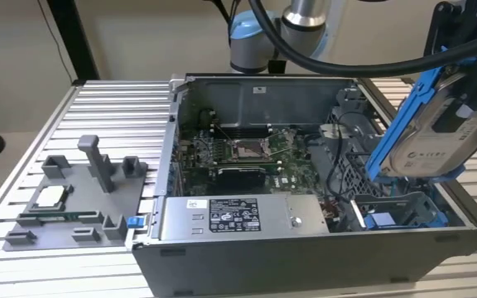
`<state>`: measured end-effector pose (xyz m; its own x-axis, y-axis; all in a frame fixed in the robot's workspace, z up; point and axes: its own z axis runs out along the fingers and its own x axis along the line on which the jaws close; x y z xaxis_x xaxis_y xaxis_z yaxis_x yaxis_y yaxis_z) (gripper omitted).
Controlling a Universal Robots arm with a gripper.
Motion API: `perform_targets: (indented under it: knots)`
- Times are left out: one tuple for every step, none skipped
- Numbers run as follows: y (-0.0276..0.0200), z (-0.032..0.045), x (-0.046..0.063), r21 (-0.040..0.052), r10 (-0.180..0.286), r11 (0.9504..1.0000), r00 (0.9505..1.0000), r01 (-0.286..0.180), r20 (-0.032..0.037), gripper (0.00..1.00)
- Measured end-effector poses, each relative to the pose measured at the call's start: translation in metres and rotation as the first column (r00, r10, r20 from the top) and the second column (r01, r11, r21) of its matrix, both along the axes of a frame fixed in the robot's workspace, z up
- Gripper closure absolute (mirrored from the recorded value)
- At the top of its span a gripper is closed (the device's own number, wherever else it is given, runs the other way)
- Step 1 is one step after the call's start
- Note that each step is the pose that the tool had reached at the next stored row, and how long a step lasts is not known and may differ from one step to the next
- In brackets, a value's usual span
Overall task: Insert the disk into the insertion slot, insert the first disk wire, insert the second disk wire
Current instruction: 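Insert the disk into the insertion slot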
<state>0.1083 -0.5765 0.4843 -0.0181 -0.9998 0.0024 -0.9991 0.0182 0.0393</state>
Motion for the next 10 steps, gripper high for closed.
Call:
perform_targets:
  knots:
    - [0.0000, -0.0011, 0.000, 0.0003, 0.000, 1.0000, 1.0000, 0.000, 0.0000, 1.00]
    - [0.0000, -0.0022, 0.001, 0.0004, 0.000, 1.0000, 1.0000, 0.000, 0.0000, 1.00]
    - [0.0000, -0.0034, 0.001, 0.0007, 0.000, 1.0000, 1.0000, 0.000, 0.0000, 1.00]
    - [0.0000, -0.0047, 0.002, 0.0010, 0.000, 1.0000, 1.0000, 0.000, 0.0000, 1.00]
    - [0.0000, -0.0060, 0.002, 0.0010, 0.000, 1.0000, 1.0000, 0.000, 0.0000, 1.00]
    - [0.0000, -0.0074, 0.003, 0.0013, 0.000, 1.0000, 1.0000, 0.000, 0.0000, 1.00]
    - [0.0000, -0.0087, 0.003, 0.0013, -0.001, 1.0000, 1.0000, 0.001, 0.0000, 1.00]
    - [0.0000, -0.0099, 0.004, 0.0014, -0.001, 1.0000, 1.0000, 0.001, 0.0000, 1.00]
    - [0.0000, -0.0112, 0.004, 0.0016, -0.001, 1.0000, 1.0000, 0.001, 0.0000, 1.00]
    - [0.0000, -0.0125, 0.005, 0.0018, -0.001, 1.0000, 1.0000, 0.001, 0.0000, 1.00]
